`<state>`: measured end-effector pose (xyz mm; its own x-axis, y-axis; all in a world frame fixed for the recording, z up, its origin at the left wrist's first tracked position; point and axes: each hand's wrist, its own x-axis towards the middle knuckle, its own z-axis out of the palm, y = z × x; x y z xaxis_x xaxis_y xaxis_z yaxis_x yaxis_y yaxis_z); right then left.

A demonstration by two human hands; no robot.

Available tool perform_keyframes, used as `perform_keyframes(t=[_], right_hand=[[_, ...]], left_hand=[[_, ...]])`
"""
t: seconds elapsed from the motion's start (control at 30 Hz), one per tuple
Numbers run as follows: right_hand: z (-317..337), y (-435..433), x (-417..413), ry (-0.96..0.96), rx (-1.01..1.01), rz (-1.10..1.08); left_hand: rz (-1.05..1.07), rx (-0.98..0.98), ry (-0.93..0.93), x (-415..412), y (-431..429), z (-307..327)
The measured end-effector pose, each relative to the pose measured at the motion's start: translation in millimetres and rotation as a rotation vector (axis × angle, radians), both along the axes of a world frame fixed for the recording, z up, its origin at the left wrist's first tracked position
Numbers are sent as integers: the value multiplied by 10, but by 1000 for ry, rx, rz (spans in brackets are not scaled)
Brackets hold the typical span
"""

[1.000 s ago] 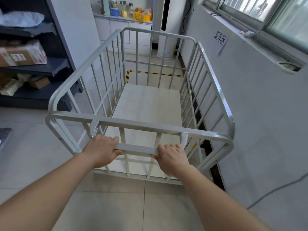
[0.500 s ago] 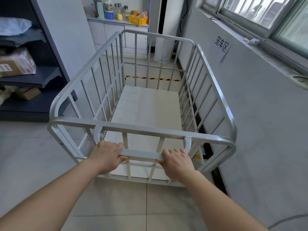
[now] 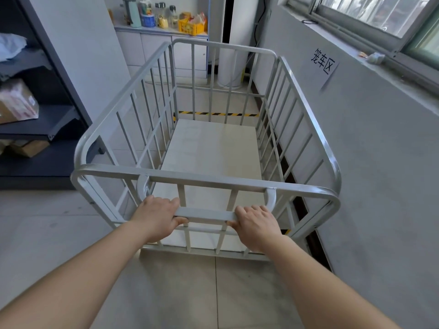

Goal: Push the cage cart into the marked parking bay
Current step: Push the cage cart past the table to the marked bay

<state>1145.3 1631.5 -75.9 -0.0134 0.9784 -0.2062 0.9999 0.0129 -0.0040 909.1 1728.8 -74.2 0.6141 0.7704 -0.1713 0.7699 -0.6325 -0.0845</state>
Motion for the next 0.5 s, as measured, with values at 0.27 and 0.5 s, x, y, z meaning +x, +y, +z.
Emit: perform_keyframes(t=[0.27, 0.5], right_hand=[[-4, 545, 141, 31, -1, -2], [-41, 933, 315, 45, 17, 5]], left_hand=[[30, -29, -22, 127, 577, -25], [38, -31, -12, 268, 976, -80]])
